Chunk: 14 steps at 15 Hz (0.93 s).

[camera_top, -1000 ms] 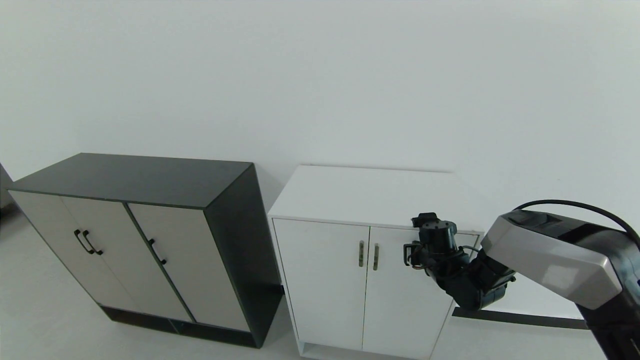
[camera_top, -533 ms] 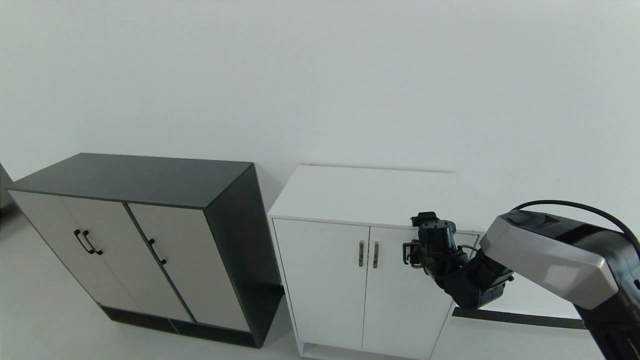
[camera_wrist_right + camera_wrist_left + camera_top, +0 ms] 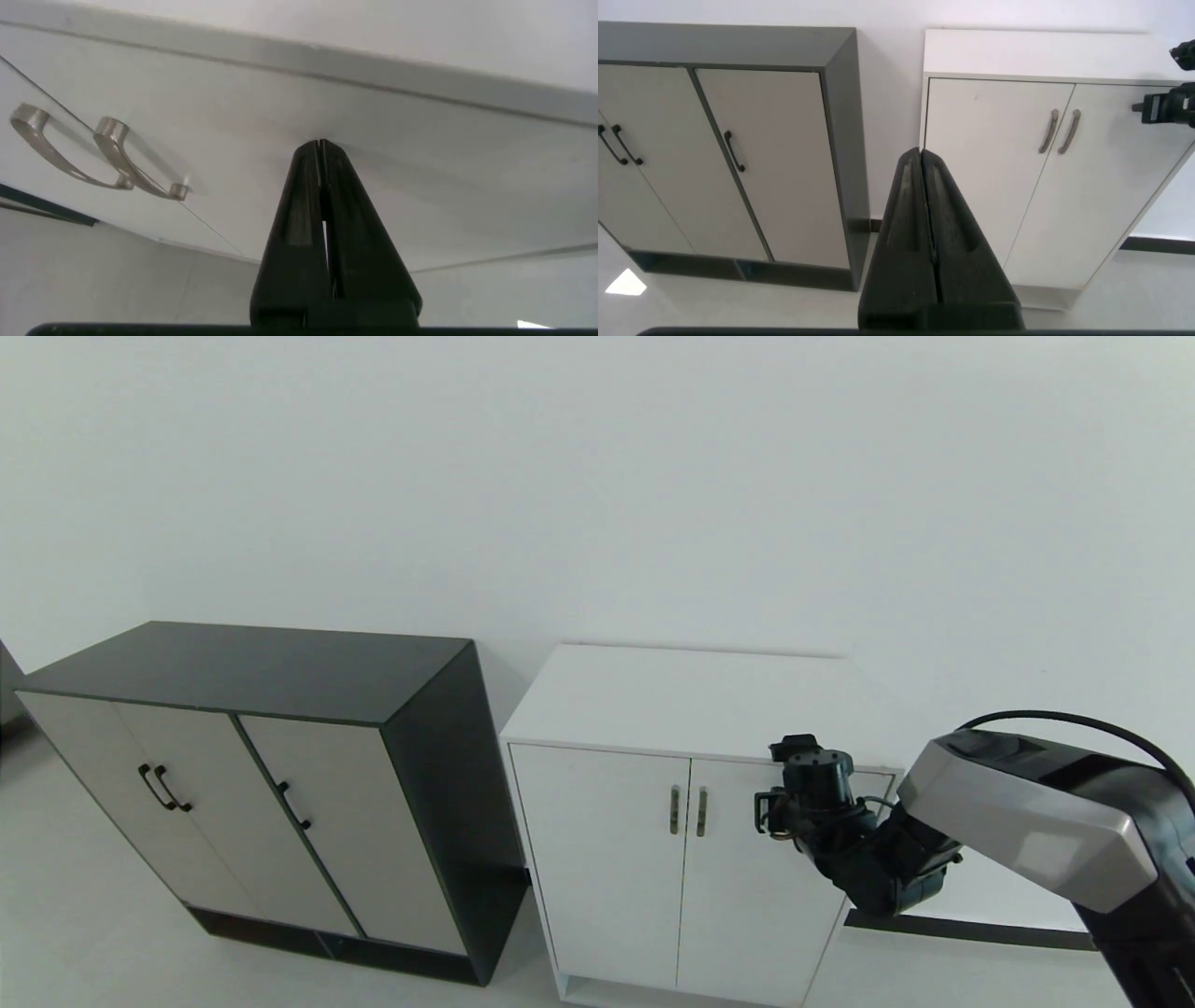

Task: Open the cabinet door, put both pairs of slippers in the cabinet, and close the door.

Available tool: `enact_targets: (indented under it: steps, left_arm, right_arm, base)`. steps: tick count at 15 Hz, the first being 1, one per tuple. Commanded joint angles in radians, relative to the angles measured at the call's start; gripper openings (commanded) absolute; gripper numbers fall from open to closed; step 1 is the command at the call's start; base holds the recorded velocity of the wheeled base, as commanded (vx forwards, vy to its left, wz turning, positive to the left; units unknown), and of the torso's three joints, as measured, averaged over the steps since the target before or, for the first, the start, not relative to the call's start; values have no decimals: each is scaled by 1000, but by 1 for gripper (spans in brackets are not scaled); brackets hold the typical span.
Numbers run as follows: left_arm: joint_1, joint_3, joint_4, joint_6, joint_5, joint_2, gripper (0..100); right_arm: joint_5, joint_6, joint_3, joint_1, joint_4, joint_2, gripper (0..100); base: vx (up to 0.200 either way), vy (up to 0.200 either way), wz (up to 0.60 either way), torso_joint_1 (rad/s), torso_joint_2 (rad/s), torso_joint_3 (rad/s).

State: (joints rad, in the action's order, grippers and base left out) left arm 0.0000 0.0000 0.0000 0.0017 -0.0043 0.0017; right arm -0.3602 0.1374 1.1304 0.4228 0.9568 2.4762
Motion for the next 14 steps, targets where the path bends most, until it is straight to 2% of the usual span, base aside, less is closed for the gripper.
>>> enact_targets:
  steps: [1, 4, 6, 7, 8, 9, 11, 14]
  left_arm:
    - [0, 0, 0, 0, 1, 0, 0]
    - [0, 0, 0, 0, 1, 0, 0]
    - [0, 0, 0, 0, 0, 0, 0]
    - [0, 0, 0, 0, 0, 0, 0]
    - [0, 0, 0, 0, 0, 0, 0]
    - [0, 0, 0, 0, 1, 0, 0]
    - [0, 0, 0, 0, 1, 0, 0]
    - [0, 0, 0, 0, 1, 0, 0]
  right_arm:
    - [0, 7, -69, 5, 8, -68, 0]
    - [-14, -1, -247, 4, 85, -187, 0]
    - [-17, -10, -446, -15, 103, -352, 0]
    - [-19, -15, -489, -19, 106, -385, 0]
    - [-19, -22, -607, -44, 152, -470, 0]
    - [-17, -29, -646, -50, 169, -493, 0]
    - [-17, -64, -879, -88, 277, -648, 0]
    - [-17, -79, -1130, -102, 307, -879, 0]
  base:
    - [0, 0, 0, 0, 0, 0]
    - [0, 0, 0, 0, 0, 0]
    - [0, 0, 0, 0, 0, 0]
    - [0, 0, 0, 0, 0, 0]
    - [0, 0, 0, 0, 0, 0]
    - [0, 0, 0, 0, 0, 0]
    - [0, 0, 0, 0, 0, 0]
    - [0, 0, 0, 0, 0, 0]
